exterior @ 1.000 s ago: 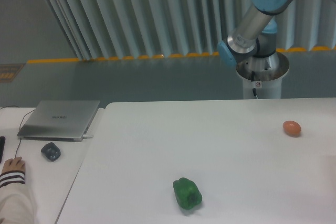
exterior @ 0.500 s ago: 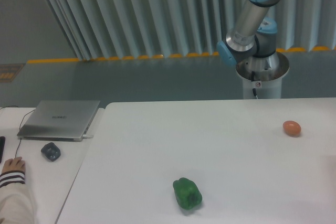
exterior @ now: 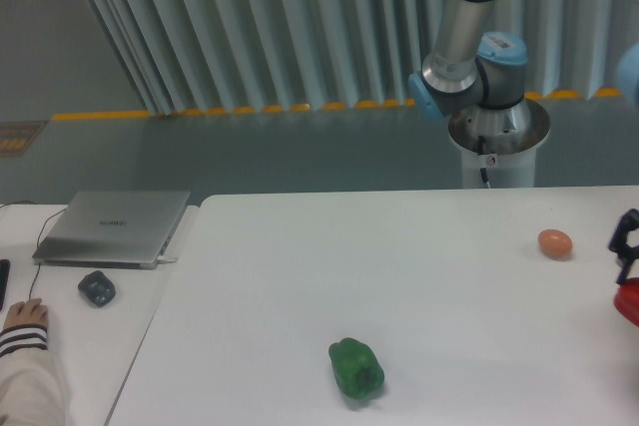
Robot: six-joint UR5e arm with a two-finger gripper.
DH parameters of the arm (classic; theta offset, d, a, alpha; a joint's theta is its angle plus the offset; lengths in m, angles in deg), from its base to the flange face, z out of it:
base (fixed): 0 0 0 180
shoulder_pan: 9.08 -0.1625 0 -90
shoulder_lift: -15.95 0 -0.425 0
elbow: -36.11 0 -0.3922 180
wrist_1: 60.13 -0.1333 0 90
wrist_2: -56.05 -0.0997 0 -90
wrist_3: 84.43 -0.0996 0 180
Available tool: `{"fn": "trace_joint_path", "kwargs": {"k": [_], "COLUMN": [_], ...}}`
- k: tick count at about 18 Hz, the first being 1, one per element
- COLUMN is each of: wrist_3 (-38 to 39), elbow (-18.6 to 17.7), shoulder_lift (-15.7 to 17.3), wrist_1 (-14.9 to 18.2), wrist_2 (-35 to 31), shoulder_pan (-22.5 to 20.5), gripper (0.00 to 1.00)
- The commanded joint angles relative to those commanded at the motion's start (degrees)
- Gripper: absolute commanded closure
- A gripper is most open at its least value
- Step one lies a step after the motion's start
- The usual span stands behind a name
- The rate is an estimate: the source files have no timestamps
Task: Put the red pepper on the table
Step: 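Carry the red bell pepper in the gripper over the table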
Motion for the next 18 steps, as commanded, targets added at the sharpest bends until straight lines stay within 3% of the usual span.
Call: {"fn": "trace_joint_path", "kwargs": {"k": [3, 7, 9, 12, 18], "wrist_3": [-2.10, 1.04, 4.46, 7.03, 10.37], "elbow": [-4.04, -5.10, -6.15, -9.84, -12.13], "shoulder_lift": [0.88, 0.80, 0.53, 0.71, 0.27], "wrist_1": [-0.62, -0.79, -3.67, -10.62, -12.91], "wrist_2": [-4.03, -5.63, -5.63, -5.81, -6.51], "shoulder_pan": [2.37, 5.98, 6.77, 8.27, 10.81], "gripper": [0.38, 0.37, 0.36, 0.36, 0.36]}}
